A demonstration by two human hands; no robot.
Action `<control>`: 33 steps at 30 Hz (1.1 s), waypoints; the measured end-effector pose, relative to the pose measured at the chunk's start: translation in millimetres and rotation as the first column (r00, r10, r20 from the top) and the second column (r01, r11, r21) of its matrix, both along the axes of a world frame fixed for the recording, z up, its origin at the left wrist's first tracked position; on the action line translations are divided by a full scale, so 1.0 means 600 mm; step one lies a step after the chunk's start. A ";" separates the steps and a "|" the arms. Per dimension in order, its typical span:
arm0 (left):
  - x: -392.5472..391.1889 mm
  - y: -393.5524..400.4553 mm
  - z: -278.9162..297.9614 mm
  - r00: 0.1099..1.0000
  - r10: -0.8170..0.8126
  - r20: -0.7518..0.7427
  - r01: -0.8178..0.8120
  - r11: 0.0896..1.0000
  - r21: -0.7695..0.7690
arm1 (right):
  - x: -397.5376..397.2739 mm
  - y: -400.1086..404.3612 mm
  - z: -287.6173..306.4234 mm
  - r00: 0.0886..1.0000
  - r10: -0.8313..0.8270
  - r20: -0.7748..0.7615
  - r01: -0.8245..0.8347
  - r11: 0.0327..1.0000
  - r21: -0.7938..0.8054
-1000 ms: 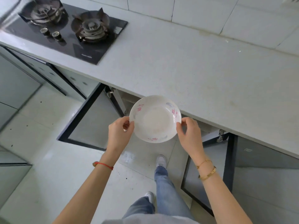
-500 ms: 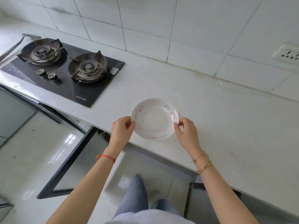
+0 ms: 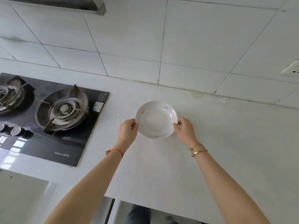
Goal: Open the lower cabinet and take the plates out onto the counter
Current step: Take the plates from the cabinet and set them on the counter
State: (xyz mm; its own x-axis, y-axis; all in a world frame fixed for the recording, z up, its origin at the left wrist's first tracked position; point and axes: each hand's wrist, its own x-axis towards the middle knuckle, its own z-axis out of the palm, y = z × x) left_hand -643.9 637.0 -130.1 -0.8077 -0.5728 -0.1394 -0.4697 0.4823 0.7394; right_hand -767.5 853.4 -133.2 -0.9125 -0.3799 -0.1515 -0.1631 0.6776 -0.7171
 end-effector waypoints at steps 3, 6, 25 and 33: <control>-0.056 -0.045 -0.024 0.999 -0.024 0.035 0.024 1.000 0.007 | -0.049 -0.044 -0.018 1.000 -0.021 0.012 0.021 0.999 0.033; -0.102 -0.080 -0.045 0.998 -0.038 0.047 0.037 0.999 0.009 | -0.090 -0.078 -0.035 0.998 -0.056 0.028 0.054 0.997 0.061; -0.216 -0.167 -0.105 0.991 -0.121 0.056 0.119 0.992 0.031 | -0.186 -0.161 -0.074 0.992 -0.122 0.042 0.118 0.989 0.091; -0.198 -0.169 -0.080 0.983 -0.155 0.100 0.160 0.986 -0.049 | -0.168 -0.149 -0.059 0.988 -0.141 0.066 0.132 0.983 0.126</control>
State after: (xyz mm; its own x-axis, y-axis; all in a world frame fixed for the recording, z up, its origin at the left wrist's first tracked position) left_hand -762.5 535.7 -178.1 -0.8729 -0.4486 -0.1916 -0.4518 0.5954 0.6644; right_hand -868.2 763.8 -168.4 -0.9391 -0.2274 -0.2577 -0.0127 0.7723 -0.6351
